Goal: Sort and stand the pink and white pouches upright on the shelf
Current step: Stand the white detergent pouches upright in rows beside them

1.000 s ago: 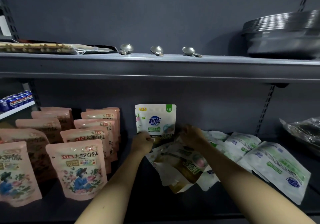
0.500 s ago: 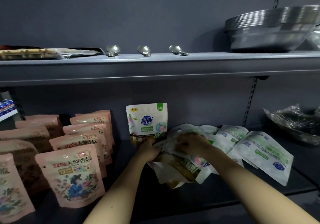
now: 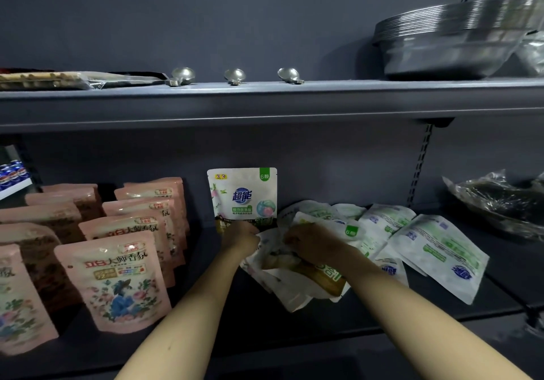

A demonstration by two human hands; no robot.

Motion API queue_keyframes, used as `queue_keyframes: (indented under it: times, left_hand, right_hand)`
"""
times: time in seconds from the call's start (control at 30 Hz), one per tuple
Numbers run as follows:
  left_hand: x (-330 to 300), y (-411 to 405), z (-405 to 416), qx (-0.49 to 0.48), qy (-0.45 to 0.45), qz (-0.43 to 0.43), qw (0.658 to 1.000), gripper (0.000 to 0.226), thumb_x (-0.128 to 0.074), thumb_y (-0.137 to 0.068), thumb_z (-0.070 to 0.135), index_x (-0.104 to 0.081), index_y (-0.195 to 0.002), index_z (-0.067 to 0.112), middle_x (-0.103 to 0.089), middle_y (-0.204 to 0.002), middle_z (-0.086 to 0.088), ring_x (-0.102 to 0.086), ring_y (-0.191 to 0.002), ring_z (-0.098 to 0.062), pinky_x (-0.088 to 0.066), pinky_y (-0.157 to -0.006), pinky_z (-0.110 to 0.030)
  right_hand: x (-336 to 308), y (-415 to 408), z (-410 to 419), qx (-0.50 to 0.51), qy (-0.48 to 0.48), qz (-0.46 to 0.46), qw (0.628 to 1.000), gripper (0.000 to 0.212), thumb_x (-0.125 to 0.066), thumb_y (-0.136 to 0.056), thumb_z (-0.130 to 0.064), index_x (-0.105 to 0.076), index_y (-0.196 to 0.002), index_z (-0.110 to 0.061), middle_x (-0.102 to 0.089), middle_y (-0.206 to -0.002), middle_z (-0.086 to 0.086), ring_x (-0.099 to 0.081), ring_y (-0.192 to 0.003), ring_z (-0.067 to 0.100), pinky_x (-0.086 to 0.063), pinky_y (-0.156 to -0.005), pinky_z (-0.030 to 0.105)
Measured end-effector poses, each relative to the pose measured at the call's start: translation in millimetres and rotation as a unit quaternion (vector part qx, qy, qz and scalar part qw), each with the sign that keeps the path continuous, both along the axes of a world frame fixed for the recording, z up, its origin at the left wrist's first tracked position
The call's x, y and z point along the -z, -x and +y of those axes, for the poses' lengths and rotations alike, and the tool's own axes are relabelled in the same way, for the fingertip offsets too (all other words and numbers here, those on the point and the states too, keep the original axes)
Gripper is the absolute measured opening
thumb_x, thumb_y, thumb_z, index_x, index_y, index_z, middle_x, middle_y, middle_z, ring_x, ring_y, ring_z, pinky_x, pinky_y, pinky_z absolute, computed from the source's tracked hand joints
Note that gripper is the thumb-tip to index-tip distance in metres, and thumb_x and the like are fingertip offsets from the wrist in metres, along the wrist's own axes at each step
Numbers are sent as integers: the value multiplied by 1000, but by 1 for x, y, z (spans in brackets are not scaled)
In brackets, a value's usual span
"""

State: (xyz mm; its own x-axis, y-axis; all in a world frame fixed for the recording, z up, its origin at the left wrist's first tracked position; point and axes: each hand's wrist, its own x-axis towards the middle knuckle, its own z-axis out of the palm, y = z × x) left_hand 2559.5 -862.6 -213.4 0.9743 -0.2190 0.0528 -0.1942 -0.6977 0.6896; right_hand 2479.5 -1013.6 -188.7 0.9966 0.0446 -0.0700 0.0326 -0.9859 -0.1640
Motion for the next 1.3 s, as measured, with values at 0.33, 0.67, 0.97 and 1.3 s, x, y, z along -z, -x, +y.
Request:
queue_keyframes:
  times: [0.33,0.67,0.97,1.3]
  left_hand:
    - [-1,18,2,-19,6,23,1000,20,-50,-83,-1,-68,-79,5,-64,-87,-10,-59,-93,-24,-36,-70,-20]
    - [-9,36,-8,-44,26,114,992,20,-74,-76,19,-65,-82,1,-62,-86,-9,-58,-79,-19,-41,-66,-23]
    - [-48,66,-6,-51,88,105,989,14,-57,-86,9,-64,-75,5,-62,-87,-16,-59,-76,-25,-50,-66,-33]
    - [-114,79,5,-103,174,-30,979,16,-62,-85,10,-62,-70,6,-61,-82,-12,-58,-77,-23,-50,-69,-34]
  right_hand:
    - [8,10,-9,6,-7,1,1000,63,-48,-72,-68,-48,-128,-38,-39,-146,3,-26,-138,34,-13,-107,65]
    - [6,8,-50,-35,40,8,999,56,-41,-85,-63,-37,-137,-45,-23,-155,-13,-14,-145,23,-8,-113,57]
    - [0,3,-63,-17,49,18,998,66,-39,-81,-70,-31,-141,-44,-17,-158,-6,-12,-145,26,-4,-113,56]
    - [2,2,-56,-14,51,25,998,59,-35,-83,-61,-42,-136,-35,-29,-152,2,-20,-142,32,-10,-111,63]
